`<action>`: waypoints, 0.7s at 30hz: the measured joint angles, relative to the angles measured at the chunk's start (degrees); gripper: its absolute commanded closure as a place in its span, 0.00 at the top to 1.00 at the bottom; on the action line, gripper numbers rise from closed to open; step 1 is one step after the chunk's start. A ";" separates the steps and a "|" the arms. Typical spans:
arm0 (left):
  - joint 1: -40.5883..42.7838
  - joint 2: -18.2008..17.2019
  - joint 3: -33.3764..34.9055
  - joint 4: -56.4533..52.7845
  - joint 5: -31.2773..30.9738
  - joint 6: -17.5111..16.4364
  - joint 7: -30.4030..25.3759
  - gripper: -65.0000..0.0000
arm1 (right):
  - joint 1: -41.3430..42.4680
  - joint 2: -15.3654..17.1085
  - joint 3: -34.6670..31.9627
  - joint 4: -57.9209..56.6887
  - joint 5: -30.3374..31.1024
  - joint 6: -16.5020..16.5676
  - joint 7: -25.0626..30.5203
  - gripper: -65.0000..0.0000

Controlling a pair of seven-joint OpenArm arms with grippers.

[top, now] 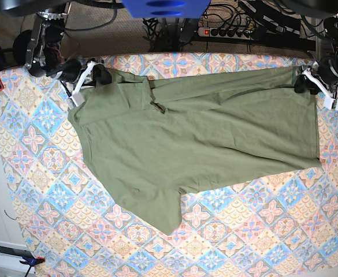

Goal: Layout the t-shirt on the table in an organized manner, then fold the t-shirt properly
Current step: 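Release the collar with the right gripper and regrasp the shirt edge nearby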

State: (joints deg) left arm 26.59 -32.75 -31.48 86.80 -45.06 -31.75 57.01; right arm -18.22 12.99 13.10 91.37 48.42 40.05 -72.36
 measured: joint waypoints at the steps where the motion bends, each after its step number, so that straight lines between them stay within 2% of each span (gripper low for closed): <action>1: 0.13 0.07 0.00 0.00 0.09 0.02 0.02 0.48 | 0.26 -0.11 0.00 -0.31 1.31 -0.31 -0.57 0.00; 5: 0.09 0.04 0.00 0.00 0.02 -0.02 0.35 0.48 | -0.22 -0.15 0.48 -0.48 9.86 -0.24 -1.01 0.02; 7: 0.11 0.04 0.00 0.00 0.02 0.00 0.17 0.48 | 0.04 -0.20 1.64 -0.52 12.11 -0.22 -1.29 0.02; 15: 0.09 0.04 0.02 0.00 0.02 0.00 0.17 0.48 | 8.68 0.15 3.04 1.73 12.94 -0.20 -1.29 0.02; 21: 0.09 0.09 0.00 0.00 -0.02 -0.02 0.20 0.48 | 16.26 0.02 3.04 -1.97 12.74 -0.37 -0.39 0.02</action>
State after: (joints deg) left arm 26.68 -32.67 -31.48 86.80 -45.08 -31.77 57.21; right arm -1.96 13.02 16.14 89.41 61.17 39.68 -72.75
